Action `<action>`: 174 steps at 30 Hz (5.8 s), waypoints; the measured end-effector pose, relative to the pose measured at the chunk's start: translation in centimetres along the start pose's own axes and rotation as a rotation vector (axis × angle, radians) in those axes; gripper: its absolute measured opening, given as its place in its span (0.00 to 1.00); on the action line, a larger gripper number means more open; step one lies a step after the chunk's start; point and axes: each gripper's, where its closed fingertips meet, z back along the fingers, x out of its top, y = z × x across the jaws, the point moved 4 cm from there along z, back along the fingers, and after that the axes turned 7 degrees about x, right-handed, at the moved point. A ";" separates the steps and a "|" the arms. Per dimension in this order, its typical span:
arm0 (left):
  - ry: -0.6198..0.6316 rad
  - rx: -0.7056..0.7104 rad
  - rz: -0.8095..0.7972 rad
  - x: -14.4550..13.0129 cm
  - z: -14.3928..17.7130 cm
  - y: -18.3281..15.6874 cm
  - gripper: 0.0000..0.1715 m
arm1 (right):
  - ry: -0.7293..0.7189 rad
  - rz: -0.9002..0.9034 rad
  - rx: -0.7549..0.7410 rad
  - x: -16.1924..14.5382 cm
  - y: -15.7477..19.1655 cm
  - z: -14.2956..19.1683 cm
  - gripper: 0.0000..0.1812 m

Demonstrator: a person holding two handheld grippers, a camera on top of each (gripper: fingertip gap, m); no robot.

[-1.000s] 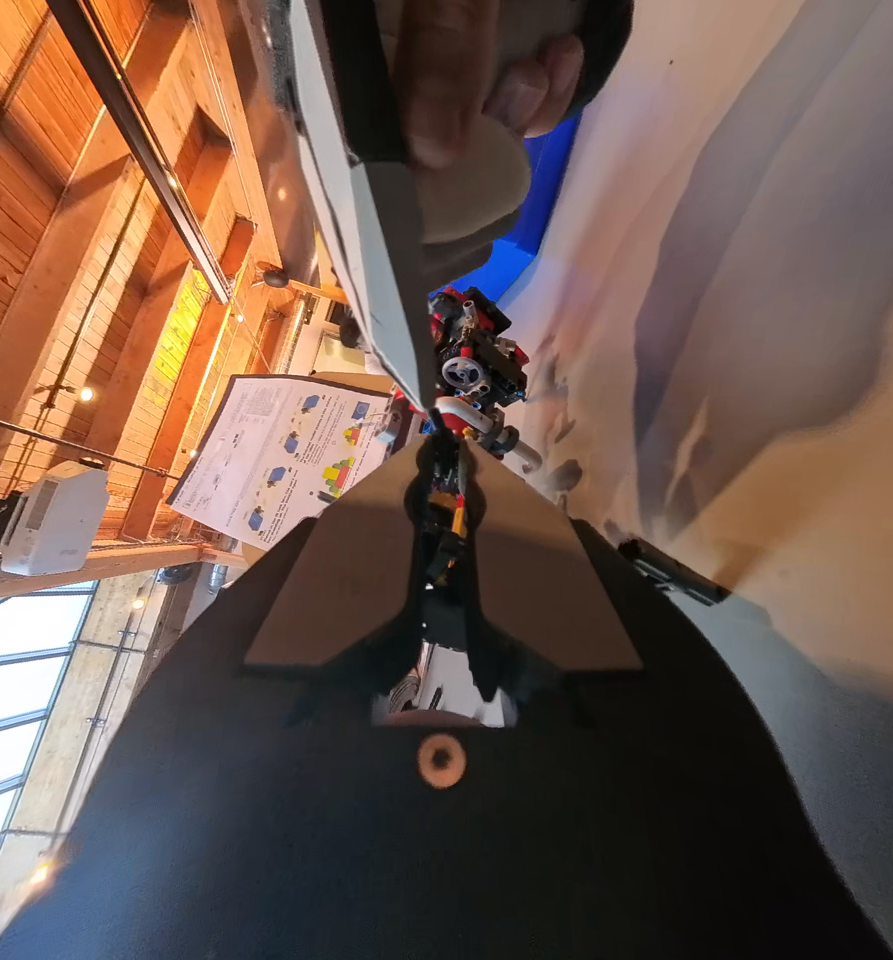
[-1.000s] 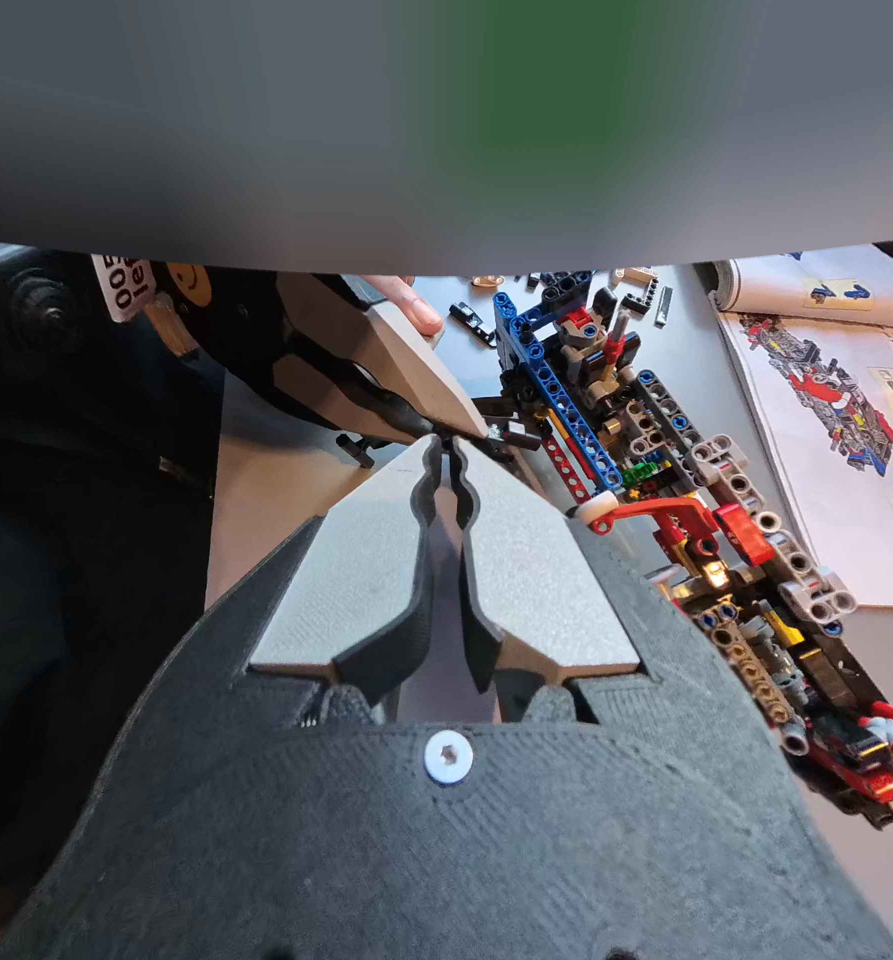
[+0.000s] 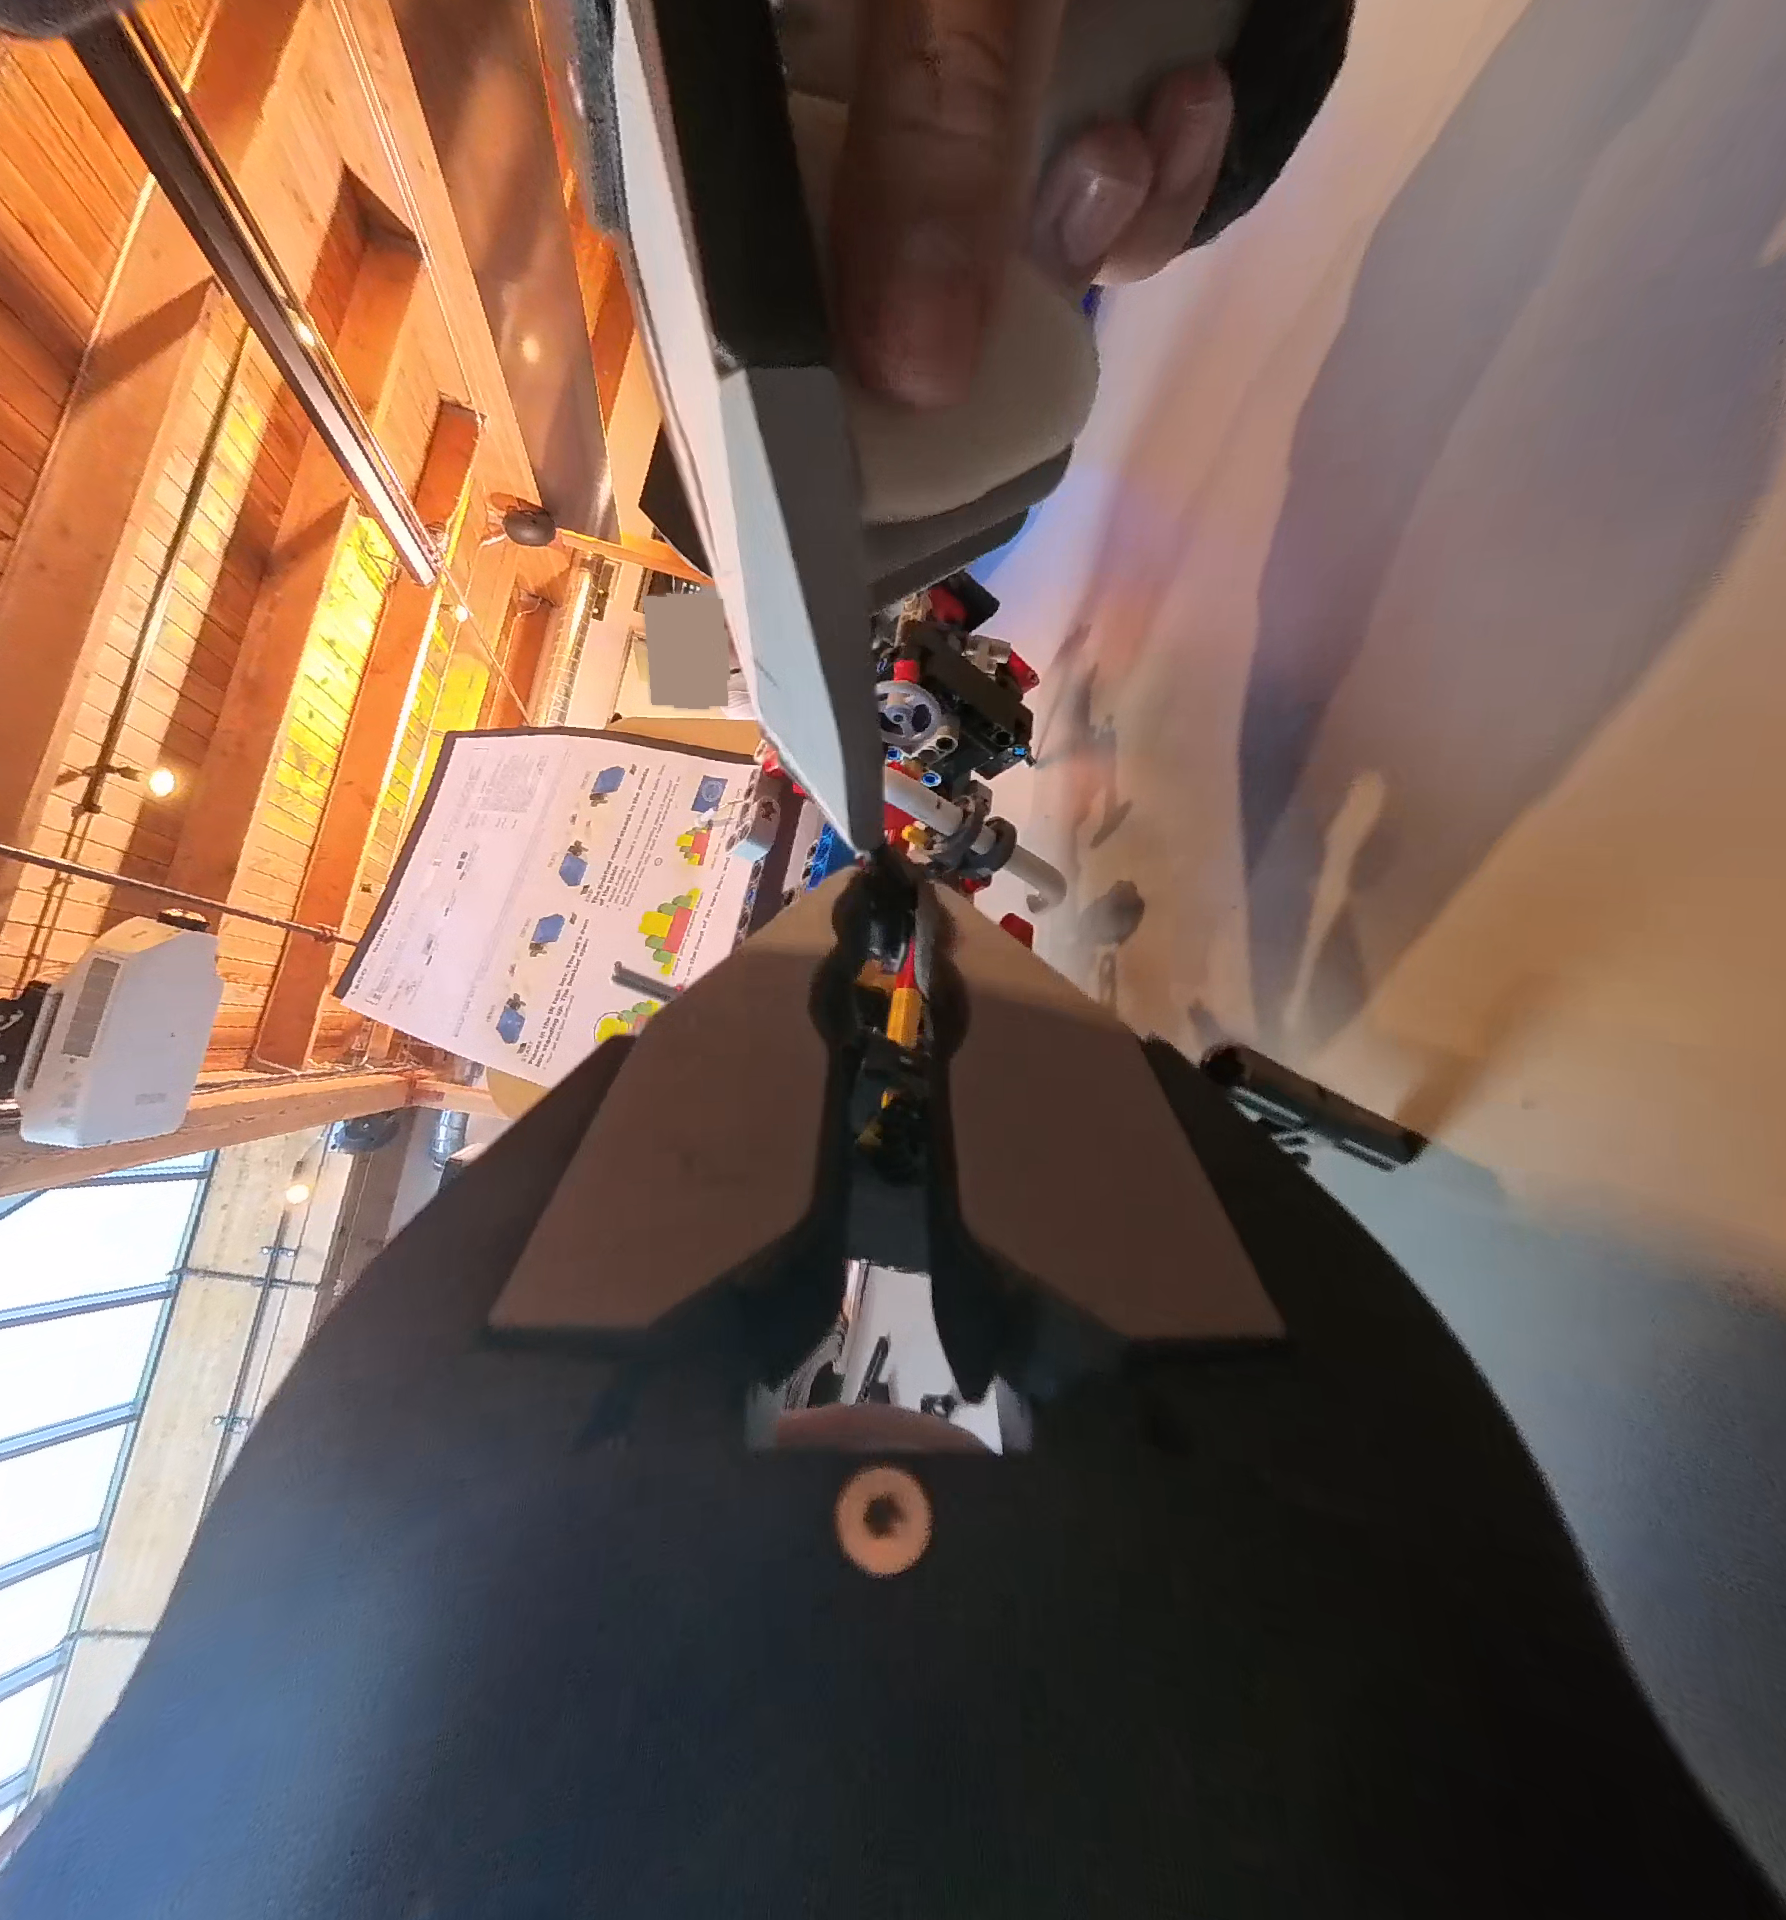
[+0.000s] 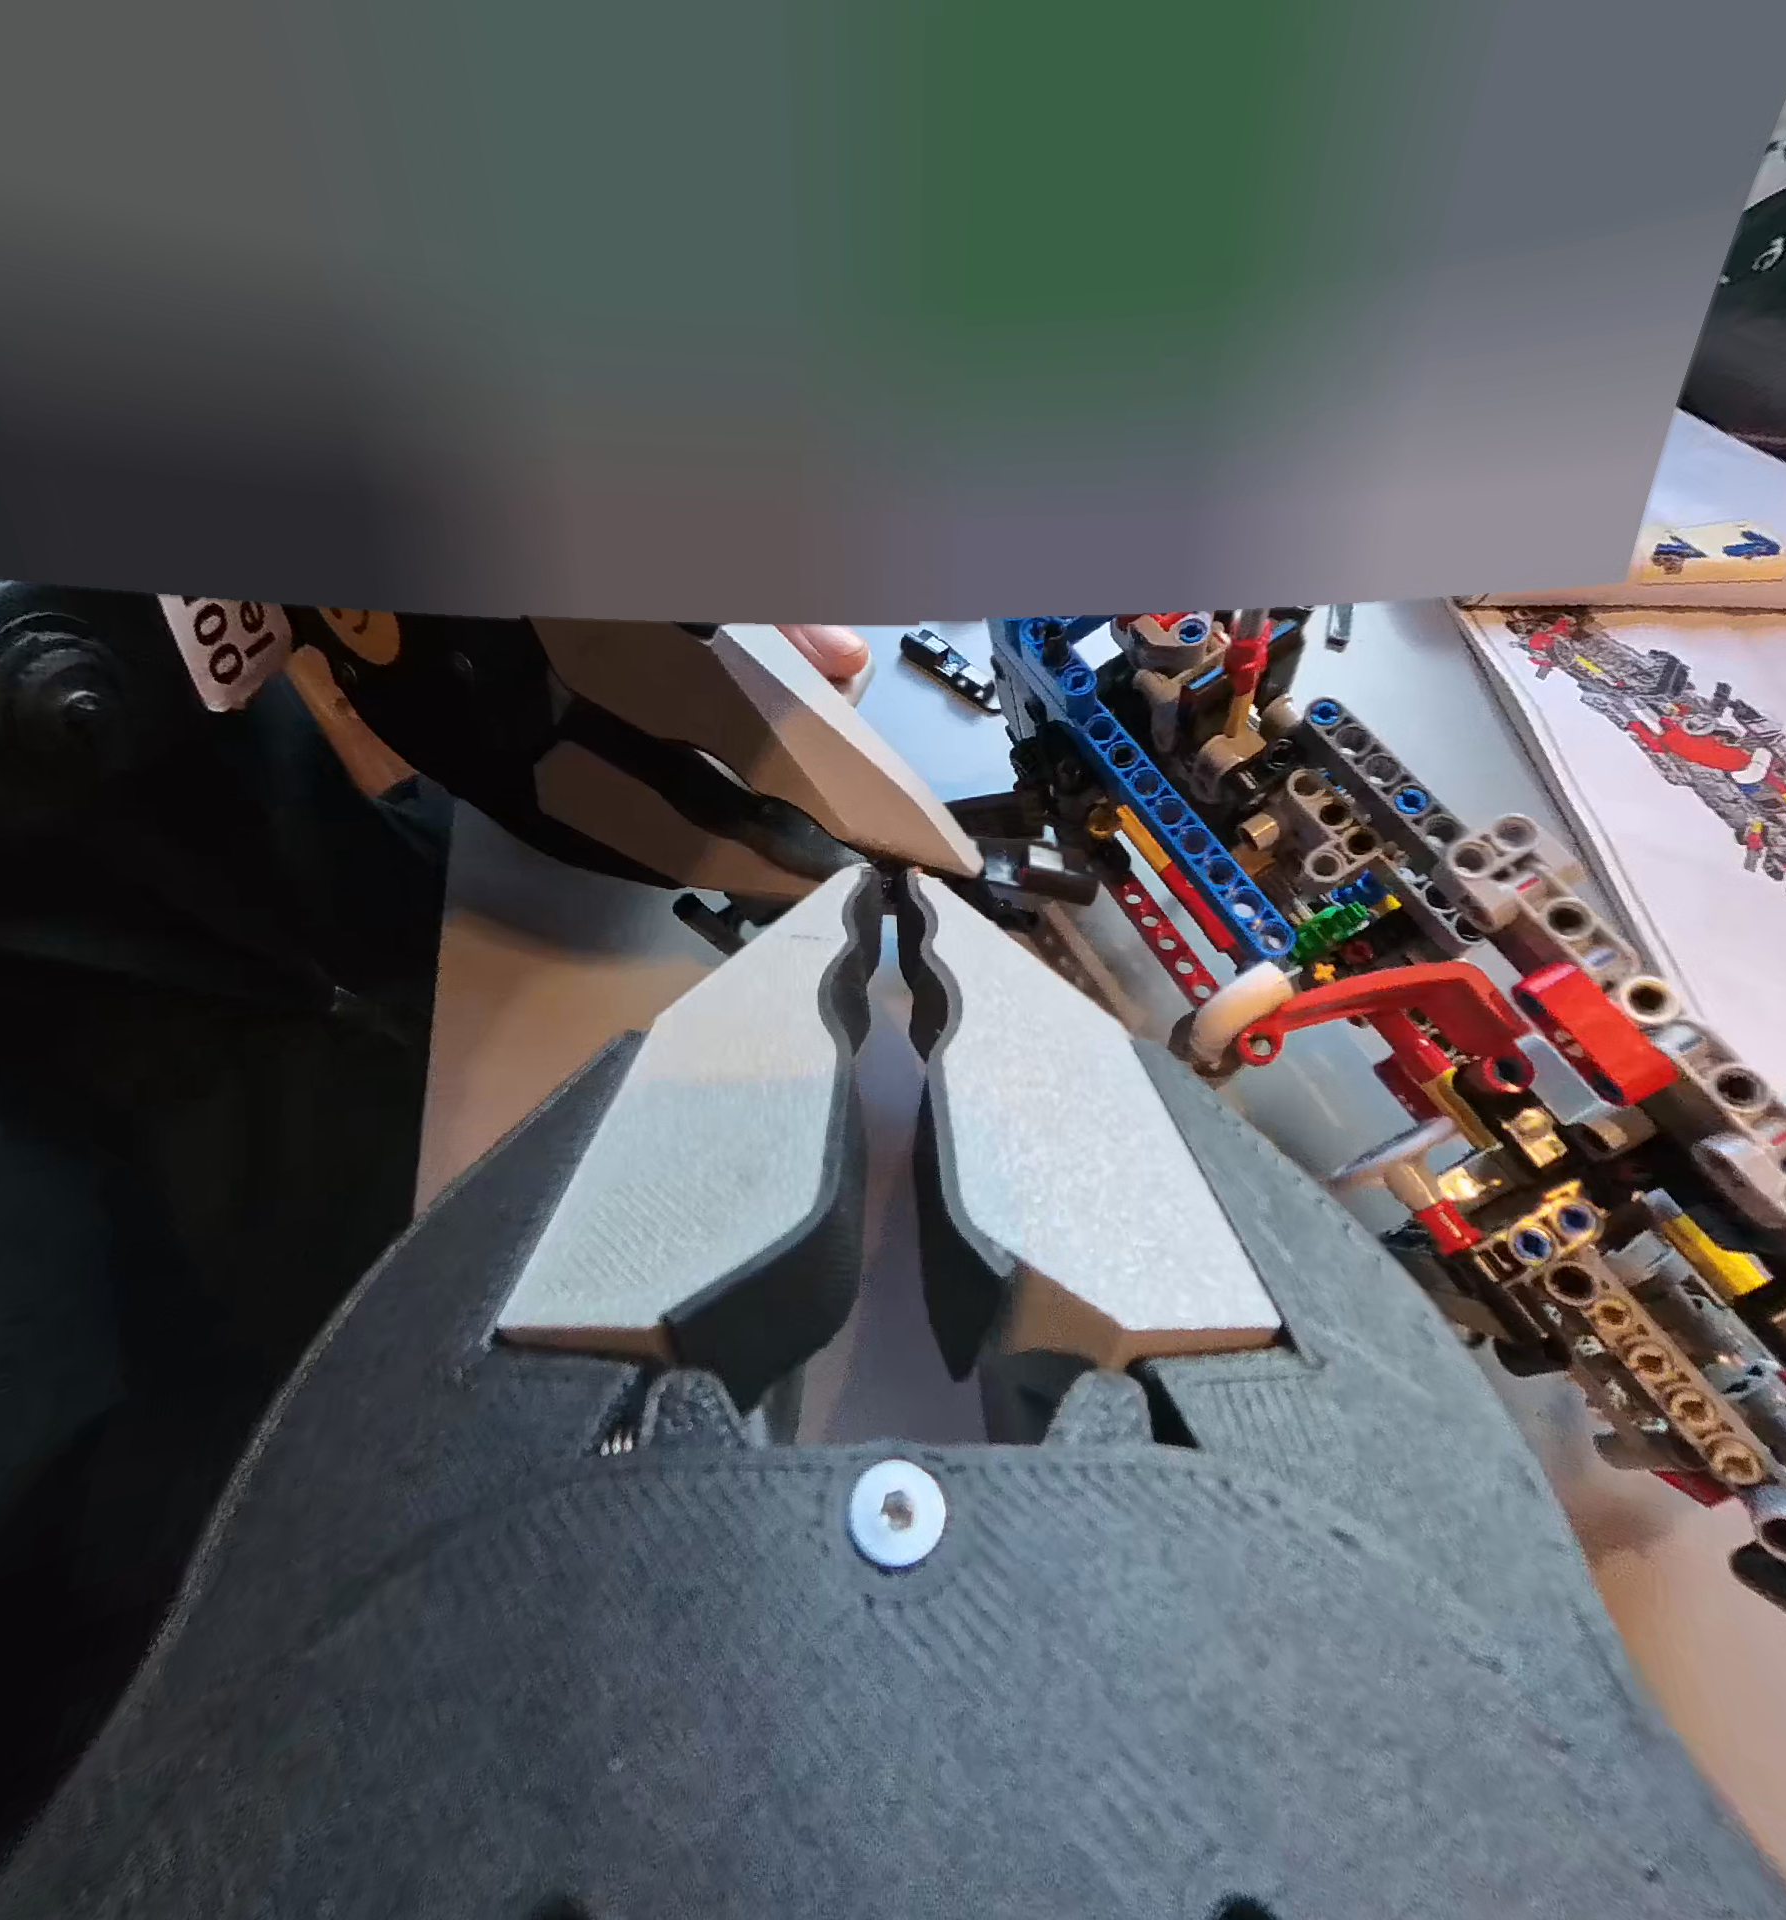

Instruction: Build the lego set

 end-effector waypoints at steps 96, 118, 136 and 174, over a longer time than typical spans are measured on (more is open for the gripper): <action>-0.305 -0.684 1.699 1.7 2.6 2.8 0.03 | -0.403 -0.303 0.499 3.0 0.3 1.7 0.07; -0.260 -0.654 1.606 -0.1 2.1 2.0 0.03 | -0.299 -0.345 0.415 3.0 -1.4 1.2 0.16; -0.165 -0.710 1.377 2.4 3.4 1.0 0.03 | -0.187 -0.206 0.488 3.2 1.3 -1.0 0.05; -0.205 -0.414 1.606 5.5 6.1 -0.1 0.03 | -0.527 -0.259 0.408 0.2 5.0 3.1 0.10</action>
